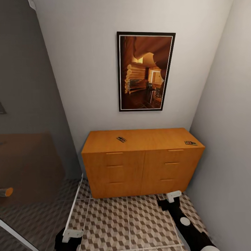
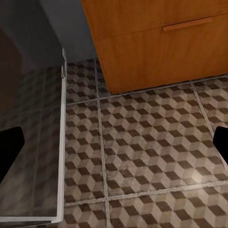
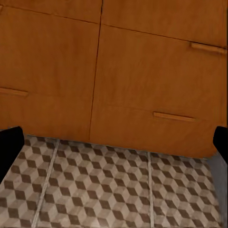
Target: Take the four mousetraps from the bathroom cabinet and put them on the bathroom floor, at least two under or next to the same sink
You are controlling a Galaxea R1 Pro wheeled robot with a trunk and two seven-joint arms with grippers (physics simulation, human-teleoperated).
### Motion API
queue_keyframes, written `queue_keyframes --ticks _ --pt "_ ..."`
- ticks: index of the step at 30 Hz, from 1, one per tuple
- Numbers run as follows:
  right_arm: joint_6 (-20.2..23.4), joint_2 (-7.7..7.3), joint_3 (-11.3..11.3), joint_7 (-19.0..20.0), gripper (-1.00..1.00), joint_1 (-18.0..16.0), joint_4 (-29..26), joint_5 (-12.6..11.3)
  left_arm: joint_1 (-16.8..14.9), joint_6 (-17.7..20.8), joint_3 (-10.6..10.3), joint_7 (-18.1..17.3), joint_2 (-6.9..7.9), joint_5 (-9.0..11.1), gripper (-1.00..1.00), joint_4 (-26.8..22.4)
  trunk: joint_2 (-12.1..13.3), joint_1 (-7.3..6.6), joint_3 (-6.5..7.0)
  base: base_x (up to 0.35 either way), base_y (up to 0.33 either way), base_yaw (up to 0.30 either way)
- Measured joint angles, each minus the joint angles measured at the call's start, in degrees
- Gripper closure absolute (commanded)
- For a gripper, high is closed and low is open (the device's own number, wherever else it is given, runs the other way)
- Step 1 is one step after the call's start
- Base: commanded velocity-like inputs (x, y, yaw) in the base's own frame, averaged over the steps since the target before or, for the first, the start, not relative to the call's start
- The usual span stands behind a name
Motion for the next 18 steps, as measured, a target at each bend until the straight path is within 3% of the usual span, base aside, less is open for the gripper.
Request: queue_keyframes --ticks 5,9,13,16,18 --pt "7.9 0.33 0.1 0.0 -1.0 0.0 -9.5 -0.1 0.0 0.0 0.0 0.0 0.0 0.0 -1.0 0.0 0.0 0.0 -0.01 0.0 0.0 0.0" --pt "14.6 1.58 0.2 -0.1 -1.0 0.0 -16.5 -0.1 0.0 0.0 0.0 0.0 0.0 0.0 -1.0 0.0 0.0 0.0 0.0 0.0 0.0 0.0" --pt "18.8 2.1 0.1 -0.1 -1.0 0.0 -21.6 -0.2 0.0 0.0 0.0 0.0 0.0 0.0 -1.0 0.0 0.0 0.0 0.0 0.0 0.0 0.0" --pt "26.8 3.22 0.3 0.0 -1.0 0.0 -29.6 -0.1 0.0 0.1 0.0 0.0 0.0 0.0 -1.0 0.0 0.0 0.0 0.0 0.0 0.0 0.0" --pt "29.8 3.94 0.3 0.0 -1.0 0.0 -32.4 0.0 0.0 0.1 0.0 0.0 0.0 0.0 -1.0 0.0 0.0 0.0 0.0 0.0 0.0 0.0"
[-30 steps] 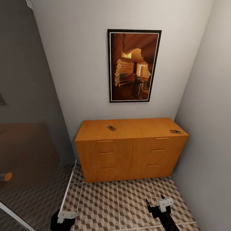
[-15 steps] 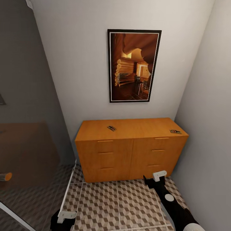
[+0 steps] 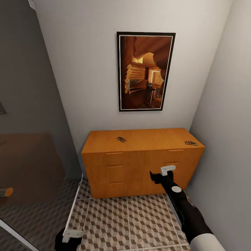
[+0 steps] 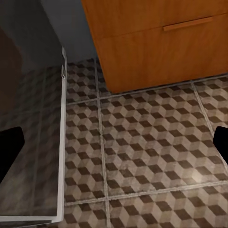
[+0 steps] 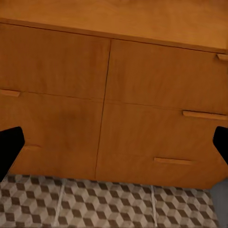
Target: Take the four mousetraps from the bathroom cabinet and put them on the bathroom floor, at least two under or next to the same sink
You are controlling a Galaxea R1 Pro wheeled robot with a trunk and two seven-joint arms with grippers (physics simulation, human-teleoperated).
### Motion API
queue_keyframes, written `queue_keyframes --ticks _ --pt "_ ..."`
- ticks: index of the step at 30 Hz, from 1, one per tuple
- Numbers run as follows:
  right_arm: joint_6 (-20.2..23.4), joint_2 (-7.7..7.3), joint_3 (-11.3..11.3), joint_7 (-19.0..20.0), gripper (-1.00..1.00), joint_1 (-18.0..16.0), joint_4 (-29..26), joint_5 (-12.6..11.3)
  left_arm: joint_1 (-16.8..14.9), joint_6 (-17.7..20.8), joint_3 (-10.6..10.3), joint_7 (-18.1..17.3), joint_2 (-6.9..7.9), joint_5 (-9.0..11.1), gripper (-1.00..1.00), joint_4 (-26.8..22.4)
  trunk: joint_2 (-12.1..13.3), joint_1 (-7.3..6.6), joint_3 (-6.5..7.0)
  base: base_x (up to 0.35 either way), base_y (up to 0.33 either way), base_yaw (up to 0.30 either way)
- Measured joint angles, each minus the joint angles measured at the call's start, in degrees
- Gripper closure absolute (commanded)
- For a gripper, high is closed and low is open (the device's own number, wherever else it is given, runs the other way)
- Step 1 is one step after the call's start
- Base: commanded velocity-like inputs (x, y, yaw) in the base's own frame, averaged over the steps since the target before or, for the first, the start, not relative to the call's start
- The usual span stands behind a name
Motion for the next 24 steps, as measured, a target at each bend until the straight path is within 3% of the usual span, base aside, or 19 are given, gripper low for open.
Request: queue_keyframes --ticks 4,8,15,20,24 --pt "4.0 1.39 0.0 0.0 -1.0 -0.2 -3.0 0.5 0.0 0.0 0.0 0.0 0.0 0.0 -1.0 0.0 0.0 0.0 0.0 0.0 0.0 0.0" --pt "8.1 4.02 0.1 0.1 -1.0 -1.6 -5.9 2.2 0.0 0.0 0.0 0.1 0.0 0.0 -1.0 0.0 0.0 0.0 0.0 0.0 0.0 0.0" --pt "11.1 7.44 0.1 0.5 -1.0 -4.9 -7.9 4.7 0.0 0.0 0.0 0.1 0.08 0.0 -1.0 0.0 0.0 0.0 0.0 0.0 0.0 0.0" --pt "13.3 8.48 0.1 0.8 -1.0 -8.3 -8.1 5.0 0.0 0.0 0.0 0.1 0.09 0.0 -1.0 0.0 0.0 0.0 0.0 0.0 0.0 0.0" --pt "17.8 8.66 0.1 1.0 -1.0 -13.3 -8.0 5.0 0.0 0.0 0.0 0.1 0.09 0.0 -1.0 0.0 0.0 0.0 0.01 0.0 0.0 0.0"
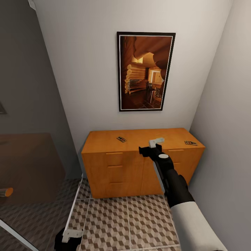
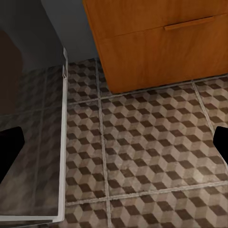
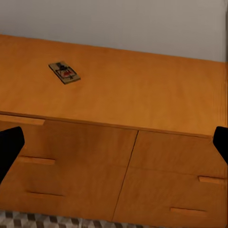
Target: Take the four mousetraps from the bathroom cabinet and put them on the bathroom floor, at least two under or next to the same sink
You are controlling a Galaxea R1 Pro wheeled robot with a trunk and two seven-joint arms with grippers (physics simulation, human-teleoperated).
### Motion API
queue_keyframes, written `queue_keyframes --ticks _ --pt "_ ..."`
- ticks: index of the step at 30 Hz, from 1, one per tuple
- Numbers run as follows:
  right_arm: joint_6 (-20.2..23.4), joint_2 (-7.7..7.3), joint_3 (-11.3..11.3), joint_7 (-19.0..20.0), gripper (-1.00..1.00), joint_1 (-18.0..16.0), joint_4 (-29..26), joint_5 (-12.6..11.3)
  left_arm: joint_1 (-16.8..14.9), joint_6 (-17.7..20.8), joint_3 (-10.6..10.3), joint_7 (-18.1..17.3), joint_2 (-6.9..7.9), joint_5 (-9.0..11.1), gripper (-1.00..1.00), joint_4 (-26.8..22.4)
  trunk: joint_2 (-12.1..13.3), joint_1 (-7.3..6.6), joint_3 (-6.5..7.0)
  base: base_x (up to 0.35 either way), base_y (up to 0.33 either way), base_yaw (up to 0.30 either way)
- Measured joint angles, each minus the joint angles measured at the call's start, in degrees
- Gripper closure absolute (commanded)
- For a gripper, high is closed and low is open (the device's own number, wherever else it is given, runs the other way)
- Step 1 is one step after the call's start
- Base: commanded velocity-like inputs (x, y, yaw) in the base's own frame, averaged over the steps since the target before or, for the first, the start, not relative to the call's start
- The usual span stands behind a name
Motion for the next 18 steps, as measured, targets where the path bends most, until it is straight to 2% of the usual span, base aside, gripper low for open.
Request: queue_keyframes --ticks 3,8,11,14,15,18 --pt "1.9 0.0 0.0 0.2 -1.0 -2.5 0.4 0.0 0.0 0.0 0.0 0.0 0.0 0.0 -1.0 0.0 0.0 0.0 0.0 0.0 0.0 0.0" --pt "4.3 0.0 0.0 0.5 -1.0 -8.9 4.2 -0.1 0.0 0.0 0.0 0.0 0.0 0.0 -1.0 0.0 0.0 0.0 0.0 0.0 0.0 0.0" --pt "4.8 0.0 0.0 0.6 -1.0 -13.5 9.9 -0.1 0.0 0.0 0.0 0.0 -0.03 0.0 -1.0 0.0 0.0 0.0 0.0 0.0 0.0 0.0" --pt "4.7 0.0 0.0 0.6 -1.0 -16.5 14.9 0.0 0.0 0.0 0.0 0.0 -0.03 0.0 -1.0 0.0 0.0 0.0 0.0 0.0 0.0 0.0" --pt "4.6 0.0 0.0 0.6 -1.0 -18.4 18.1 0.0 0.0 0.0 0.0 0.0 -0.02 0.0 -1.0 0.0 0.0 0.0 0.0 0.0 0.0 0.0" --pt "4.1 0.01 0.0 0.6 -1.0 -20.9 22.1 0.0 0.0 0.0 0.0 0.0 -0.03 0.0 -1.0 0.0 0.0 0.0 -0.01 0.0 0.0 0.0"
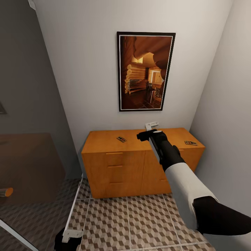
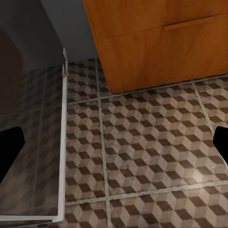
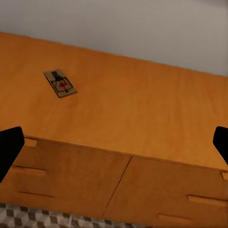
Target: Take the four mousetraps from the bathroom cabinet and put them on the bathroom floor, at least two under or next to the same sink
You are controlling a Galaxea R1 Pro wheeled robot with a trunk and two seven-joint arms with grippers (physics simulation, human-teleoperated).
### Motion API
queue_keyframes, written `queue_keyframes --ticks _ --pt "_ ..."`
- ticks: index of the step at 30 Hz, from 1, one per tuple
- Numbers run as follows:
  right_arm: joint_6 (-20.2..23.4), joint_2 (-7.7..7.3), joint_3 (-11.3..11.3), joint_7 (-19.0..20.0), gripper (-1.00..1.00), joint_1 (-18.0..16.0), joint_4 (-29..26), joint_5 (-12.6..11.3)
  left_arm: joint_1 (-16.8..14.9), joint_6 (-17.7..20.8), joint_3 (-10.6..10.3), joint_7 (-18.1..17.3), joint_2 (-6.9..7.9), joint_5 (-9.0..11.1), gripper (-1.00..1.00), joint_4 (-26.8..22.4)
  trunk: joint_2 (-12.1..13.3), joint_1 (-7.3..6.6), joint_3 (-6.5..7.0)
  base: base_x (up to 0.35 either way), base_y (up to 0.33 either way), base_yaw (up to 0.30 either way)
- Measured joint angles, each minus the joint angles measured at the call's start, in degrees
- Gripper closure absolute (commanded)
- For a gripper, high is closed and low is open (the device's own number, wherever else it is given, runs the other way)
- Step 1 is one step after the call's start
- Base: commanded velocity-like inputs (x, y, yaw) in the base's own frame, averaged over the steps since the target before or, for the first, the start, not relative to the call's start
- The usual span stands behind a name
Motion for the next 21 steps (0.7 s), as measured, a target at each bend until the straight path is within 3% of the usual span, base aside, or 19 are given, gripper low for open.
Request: queue_keyframes --ticks 7,15,21 --pt "-3.9 0.0 0.0 0.8 -1.0 -2.4 3.9 -0.1 0.0 0.0 0.0 0.0 0.02 0.0 -1.0 0.0 0.0 0.0 0.0 0.0 0.0 0.0" --pt "-5.6 -0.01 -0.1 8.0 -1.0 -2.7 4.4 -0.1 0.0 0.0 0.0 -0.1 -0.01 0.0 -1.0 0.0 0.0 0.0 0.0 0.0 0.0 0.0" --pt "-6.2 -0.01 -0.1 10.5 -1.0 -2.7 4.4 -0.1 0.0 0.0 0.0 -0.1 -0.01 0.0 -1.0 0.0 0.0 0.0 0.0 0.0 0.0 0.0"
